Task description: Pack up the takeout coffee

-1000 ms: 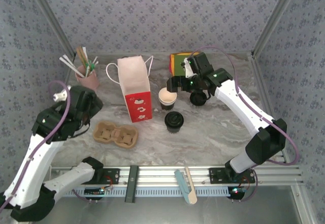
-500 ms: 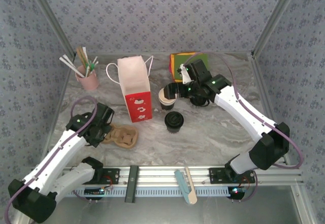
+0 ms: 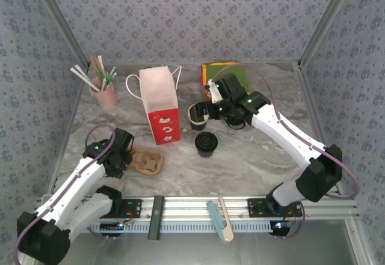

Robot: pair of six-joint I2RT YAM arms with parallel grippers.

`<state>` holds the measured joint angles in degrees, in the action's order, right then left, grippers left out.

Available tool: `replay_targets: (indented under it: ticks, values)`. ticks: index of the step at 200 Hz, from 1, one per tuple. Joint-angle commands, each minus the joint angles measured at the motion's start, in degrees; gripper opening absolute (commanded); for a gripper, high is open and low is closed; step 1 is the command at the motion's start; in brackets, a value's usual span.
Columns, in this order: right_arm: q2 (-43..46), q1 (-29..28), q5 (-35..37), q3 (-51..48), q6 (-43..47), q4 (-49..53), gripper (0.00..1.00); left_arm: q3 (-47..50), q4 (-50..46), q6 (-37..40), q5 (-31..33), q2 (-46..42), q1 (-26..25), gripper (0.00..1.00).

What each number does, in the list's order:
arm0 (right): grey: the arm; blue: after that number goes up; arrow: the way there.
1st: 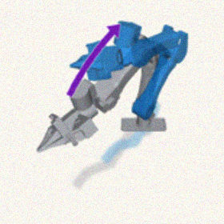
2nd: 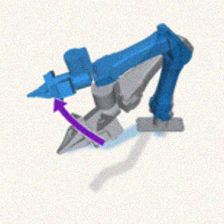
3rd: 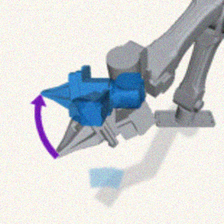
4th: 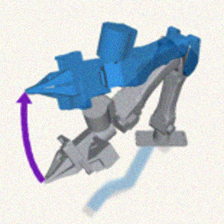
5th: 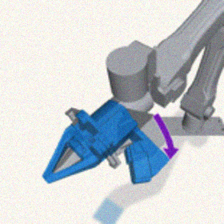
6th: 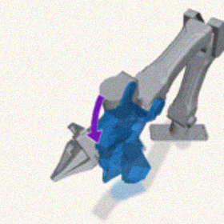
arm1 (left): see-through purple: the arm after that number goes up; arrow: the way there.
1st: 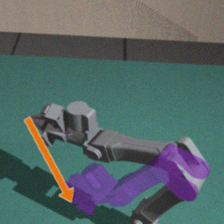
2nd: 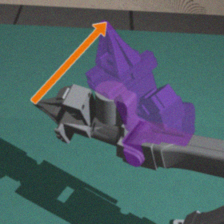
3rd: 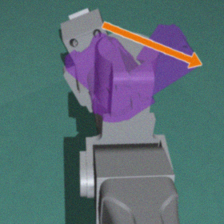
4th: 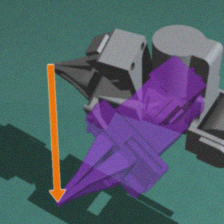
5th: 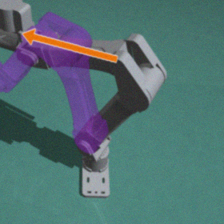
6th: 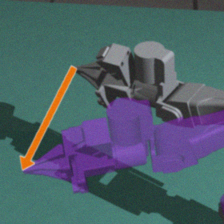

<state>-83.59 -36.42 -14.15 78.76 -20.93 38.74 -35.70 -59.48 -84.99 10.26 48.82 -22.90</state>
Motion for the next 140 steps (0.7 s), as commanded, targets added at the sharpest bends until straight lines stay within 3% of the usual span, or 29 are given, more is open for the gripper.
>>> replay_targets:
  ticks: [1, 91, 140]
  values:
    - [1.35, -0.03, 0.58, -0.01, 1.27, 0.27, 1.0, 0.36, 1.53, 0.24, -0.75, 0.05, 0.41, 0.36]
    - [0.4, 0.23, 0.83, 0.56, 1.51, 0.46, 1.0, 1.43, 2.88, 1.14, -1.8, 1.2, 1.19, 0.29]
    - [0.1, 0.48, 0.71, 0.57, 1.49, 0.46, 1.0, 1.43, 2.27, 1.74, -1.7, 1.24, 1.65, 0.13]
